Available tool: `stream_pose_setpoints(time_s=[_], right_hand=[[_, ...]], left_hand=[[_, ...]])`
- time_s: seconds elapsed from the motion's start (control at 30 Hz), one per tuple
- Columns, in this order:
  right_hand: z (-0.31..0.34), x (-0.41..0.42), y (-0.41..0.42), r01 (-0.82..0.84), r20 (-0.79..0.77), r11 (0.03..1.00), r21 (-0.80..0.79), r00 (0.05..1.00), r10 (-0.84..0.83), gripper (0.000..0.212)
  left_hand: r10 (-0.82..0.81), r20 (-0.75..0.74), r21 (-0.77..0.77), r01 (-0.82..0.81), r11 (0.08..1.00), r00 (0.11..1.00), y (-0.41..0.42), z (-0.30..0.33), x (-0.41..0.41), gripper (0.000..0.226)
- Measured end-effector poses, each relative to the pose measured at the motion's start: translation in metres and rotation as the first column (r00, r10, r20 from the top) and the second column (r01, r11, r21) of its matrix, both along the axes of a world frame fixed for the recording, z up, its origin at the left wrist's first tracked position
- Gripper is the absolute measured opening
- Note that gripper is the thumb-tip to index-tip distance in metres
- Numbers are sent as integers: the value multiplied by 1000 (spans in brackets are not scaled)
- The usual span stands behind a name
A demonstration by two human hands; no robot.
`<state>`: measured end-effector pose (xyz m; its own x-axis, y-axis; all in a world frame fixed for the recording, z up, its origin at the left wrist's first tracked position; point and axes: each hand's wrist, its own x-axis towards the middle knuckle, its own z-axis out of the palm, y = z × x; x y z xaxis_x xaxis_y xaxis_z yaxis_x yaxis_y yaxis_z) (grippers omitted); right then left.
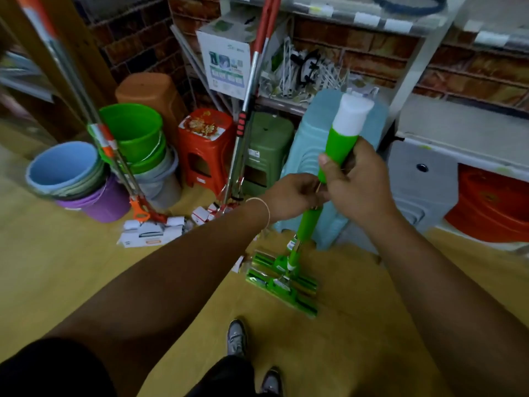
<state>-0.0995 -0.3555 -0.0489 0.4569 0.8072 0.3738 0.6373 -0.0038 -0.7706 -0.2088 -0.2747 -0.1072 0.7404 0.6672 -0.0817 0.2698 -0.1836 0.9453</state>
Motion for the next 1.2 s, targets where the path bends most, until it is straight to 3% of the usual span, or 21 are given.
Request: stream_pose_setpoints(time_s=[0.1, 0.23, 0.4, 0.53, 0.6, 0.77, 1.0, 1.13, 1.2], right_hand=[[29, -22, -3, -69, 38, 997, 19, 997, 68, 19], [50, -59, -1, -148, 35, 988, 43, 989, 146, 17], [66, -127, 7, -296, 8, 952, 75, 955, 296, 16], [73, -192, 14, -393, -7, 914, 101, 918, 396, 22], [78, -229, 17, -436, -16, 893, 112, 898, 441, 18], [88, -330, 23, -543, -38, 830, 131, 833, 551, 16], [100, -469, 39, -628, -17, 757, 182, 767, 641, 16], [108, -545, 49, -683, -38, 698, 216, 708, 705, 13], [114, -580, 55, -721, -28, 653, 233, 666, 745, 11]], left_hand=[[15, 7, -49, -15, 999, 1000, -5, 21, -23, 60], [27, -67, 6, -26, 1000, 997, -8, 43, -64, 54], [81, -90, -89, -89, 992, 993, -8, 66, -142, 69], [97, -80, -132, -107, 985, 992, -11, 76, -214, 20], [124, -72, -120, -132, 984, 990, -16, 81, -252, 14], [212, -88, -49, -217, 975, 973, -19, 93, -353, 24], [350, -186, 220, -308, 926, 918, -20, 104, -497, 36], [492, -149, 230, -454, 861, 858, -25, 105, -575, 65], [557, -127, 239, -519, 820, 821, -26, 110, -611, 64]])
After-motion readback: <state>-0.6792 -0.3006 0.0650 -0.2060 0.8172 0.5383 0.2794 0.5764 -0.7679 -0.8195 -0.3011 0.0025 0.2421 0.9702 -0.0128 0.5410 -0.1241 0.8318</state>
